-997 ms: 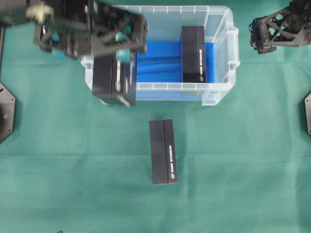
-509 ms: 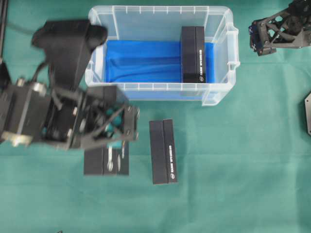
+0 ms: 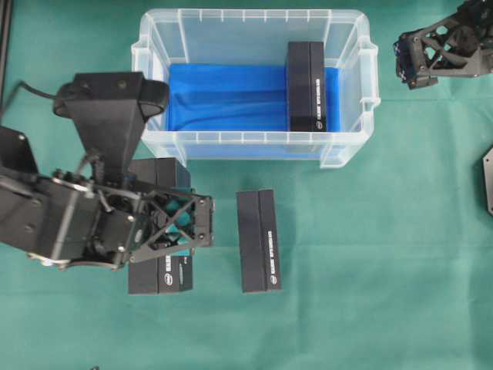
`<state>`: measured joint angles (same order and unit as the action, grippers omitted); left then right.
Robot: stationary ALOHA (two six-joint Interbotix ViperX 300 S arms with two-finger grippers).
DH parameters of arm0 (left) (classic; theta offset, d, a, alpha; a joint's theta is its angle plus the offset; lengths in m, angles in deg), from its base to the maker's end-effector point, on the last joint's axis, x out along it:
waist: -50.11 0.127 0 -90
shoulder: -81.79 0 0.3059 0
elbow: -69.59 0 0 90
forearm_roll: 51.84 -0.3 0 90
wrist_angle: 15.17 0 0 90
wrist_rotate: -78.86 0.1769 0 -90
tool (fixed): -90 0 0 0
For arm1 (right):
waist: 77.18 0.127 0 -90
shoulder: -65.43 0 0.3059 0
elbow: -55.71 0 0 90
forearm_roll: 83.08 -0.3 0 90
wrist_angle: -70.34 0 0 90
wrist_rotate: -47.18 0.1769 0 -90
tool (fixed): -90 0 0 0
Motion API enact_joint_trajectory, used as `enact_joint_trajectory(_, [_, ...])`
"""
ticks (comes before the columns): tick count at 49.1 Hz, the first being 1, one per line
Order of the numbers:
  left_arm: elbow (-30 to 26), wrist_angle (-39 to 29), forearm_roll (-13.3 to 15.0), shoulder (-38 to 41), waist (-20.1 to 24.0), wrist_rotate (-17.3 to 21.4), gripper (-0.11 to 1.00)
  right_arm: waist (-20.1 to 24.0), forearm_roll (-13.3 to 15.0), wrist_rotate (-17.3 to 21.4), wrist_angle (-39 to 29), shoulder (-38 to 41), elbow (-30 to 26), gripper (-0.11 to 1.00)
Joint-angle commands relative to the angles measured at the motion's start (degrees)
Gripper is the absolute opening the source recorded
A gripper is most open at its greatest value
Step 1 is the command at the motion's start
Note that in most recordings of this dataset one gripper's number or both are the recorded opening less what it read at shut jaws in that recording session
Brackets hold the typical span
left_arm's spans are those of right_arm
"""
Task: Take out the box from the case.
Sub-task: 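Carry the box forward and lower it left of the first box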
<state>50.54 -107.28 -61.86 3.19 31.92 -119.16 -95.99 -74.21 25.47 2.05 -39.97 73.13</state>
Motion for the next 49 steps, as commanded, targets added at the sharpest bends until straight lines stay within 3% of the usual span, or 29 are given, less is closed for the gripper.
enact_joint_trajectory(1, [2.2, 2.37, -0.35, -1.67, 0.18, -0.09, 0.6, 0.18, 0.18, 0.18, 0.26, -0.35, -0.53, 0.92])
enact_joint_trajectory(10, [10.11, 11.25, -1.58, -1.85, 0.44, -0.35, 0.6, 0.18, 0.18, 0.18, 0.26, -0.35, -0.62, 0.92])
enact_joint_trajectory(29, [22.68, 25.22, -1.49, -0.62, 1.58, -0.62, 0.6, 0.18, 0.18, 0.35, 0.18, -0.26, -0.62, 0.92])
enact_joint_trajectory(39, [26.1, 33.05, 0.0, 2.46, 1.58, -0.97, 0.6, 0.18, 0.18, 0.44, 0.18, -0.35, -0.62, 0.92])
enact_joint_trajectory(49, [27.16, 33.49, 0.35, 2.11, 1.58, -0.7, 0.6, 0.18, 0.18, 0.44, 0.18, -0.26, -0.62, 0.92])
